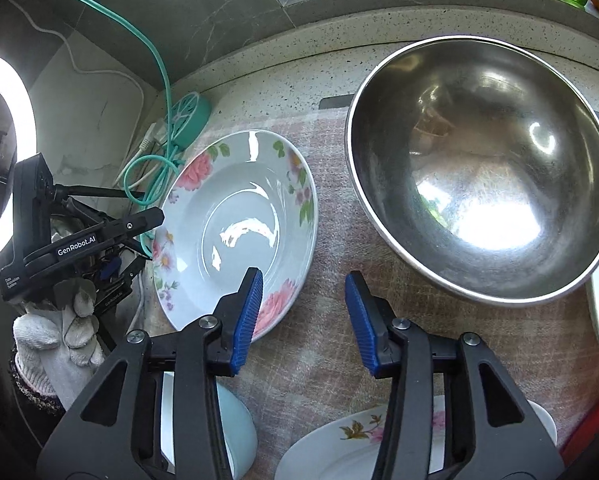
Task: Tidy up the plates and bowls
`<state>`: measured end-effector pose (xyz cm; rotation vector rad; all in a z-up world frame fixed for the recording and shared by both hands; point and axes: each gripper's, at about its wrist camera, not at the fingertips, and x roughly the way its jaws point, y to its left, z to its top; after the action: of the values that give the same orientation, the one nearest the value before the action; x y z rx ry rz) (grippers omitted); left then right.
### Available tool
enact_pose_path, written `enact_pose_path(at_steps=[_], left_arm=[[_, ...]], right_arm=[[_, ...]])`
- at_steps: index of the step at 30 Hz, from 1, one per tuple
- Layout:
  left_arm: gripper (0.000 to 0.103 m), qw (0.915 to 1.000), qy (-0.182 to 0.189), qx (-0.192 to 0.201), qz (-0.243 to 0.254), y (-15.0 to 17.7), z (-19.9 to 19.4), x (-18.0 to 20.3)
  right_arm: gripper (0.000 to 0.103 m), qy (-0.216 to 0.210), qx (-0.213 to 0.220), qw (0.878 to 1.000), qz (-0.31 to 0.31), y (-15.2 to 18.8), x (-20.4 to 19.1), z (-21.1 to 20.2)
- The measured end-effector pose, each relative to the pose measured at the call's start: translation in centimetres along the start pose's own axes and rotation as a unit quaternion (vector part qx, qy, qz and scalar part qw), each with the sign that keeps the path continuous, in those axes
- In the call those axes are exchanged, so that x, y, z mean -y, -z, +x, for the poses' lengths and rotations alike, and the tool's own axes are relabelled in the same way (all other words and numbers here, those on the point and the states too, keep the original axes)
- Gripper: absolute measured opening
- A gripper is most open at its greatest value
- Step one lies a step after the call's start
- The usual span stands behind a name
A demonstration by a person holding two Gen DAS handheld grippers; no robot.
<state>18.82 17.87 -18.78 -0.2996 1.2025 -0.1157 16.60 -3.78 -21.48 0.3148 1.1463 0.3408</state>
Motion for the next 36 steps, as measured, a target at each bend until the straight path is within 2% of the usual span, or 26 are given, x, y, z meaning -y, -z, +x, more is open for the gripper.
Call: enact_pose_path(at_steps=[4, 8, 10, 14, 18, 36], left_arm=[[0.035, 0.9999, 0.006, -0.008, -0.003, -0.1, 0.7, -0.1], [0.034, 0.9998, 0.011, -0.014, -0.002, -0.2, 1.3, 0.0], [0.026, 0.9998, 0.013, -0.016, 0.0, -0.3, 1.5, 0.1], [0.02, 0.9997, 0.015, -0.019, 0.002, -0.2, 1.8, 0.2], [0.015, 0.9997, 0.018, -0.018, 0.003, -0.2, 1.8, 0.4], [0.015, 0.9999, 0.009, -0.004, 0.014, 0.5, 0.4, 0.9]], right_arm=[[0.035, -0.001, -0.011, 1.0, 0.005, -0.4, 0.0, 1.1], [0.031, -0.006, -0.016, 1.0, 0.011, -0.8, 0.0, 1.8], [0.026, -0.007, -0.019, 1.0, 0.011, -0.9, -0.1, 2.0], [0.018, -0.01, -0.028, 1.0, 0.01, -1.2, -0.3, 2.5], [0.016, -0.002, -0.03, 1.0, 0.004, -1.3, -0.4, 2.7], [0.015, -0.001, -0.026, 1.0, -0.009, -1.0, -1.0, 1.4]])
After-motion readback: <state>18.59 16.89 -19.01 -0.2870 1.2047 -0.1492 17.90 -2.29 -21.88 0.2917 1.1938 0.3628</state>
